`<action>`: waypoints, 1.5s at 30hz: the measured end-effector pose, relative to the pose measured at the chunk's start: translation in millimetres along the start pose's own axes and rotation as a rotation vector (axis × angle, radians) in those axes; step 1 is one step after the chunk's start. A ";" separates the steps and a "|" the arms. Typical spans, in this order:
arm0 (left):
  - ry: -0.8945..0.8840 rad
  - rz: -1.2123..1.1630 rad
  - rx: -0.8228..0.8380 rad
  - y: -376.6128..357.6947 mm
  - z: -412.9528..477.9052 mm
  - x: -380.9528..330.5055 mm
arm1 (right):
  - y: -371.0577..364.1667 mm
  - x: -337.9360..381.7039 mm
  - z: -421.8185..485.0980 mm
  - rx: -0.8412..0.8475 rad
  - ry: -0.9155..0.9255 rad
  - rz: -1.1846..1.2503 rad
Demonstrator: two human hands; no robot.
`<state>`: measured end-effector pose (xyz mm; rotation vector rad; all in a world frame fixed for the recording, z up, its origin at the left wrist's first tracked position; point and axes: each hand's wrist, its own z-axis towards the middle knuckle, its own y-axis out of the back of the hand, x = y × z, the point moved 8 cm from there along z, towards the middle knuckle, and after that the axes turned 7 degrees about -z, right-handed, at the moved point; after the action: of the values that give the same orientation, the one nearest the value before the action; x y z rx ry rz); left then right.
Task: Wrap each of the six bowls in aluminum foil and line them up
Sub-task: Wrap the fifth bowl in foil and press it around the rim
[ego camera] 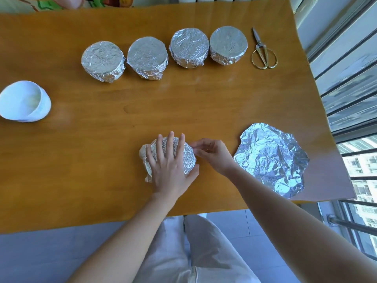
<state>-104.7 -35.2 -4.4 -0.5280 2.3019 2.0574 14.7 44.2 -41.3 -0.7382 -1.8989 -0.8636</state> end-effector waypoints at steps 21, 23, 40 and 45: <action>-0.341 0.107 0.082 7.9 -0.1 9.5 | -10.0 -6.7 3.2 0.113 -0.028 0.106; -0.374 0.114 0.089 8.5 -0.3 9.6 | -9.2 -7.5 0.5 0.078 -0.017 0.108; -0.466 0.048 -0.061 38.4 0.6 17.3 | -8.4 5.5 -12.7 0.022 0.072 -0.005; 0.077 -0.069 -0.044 20.9 -5.1 20.2 | -3.7 18.6 1.4 0.033 0.107 -0.078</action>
<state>-128.0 -43.3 11.8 -0.6904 2.2488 2.0965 3.3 45.9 -26.2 -0.5897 -1.8521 -0.8997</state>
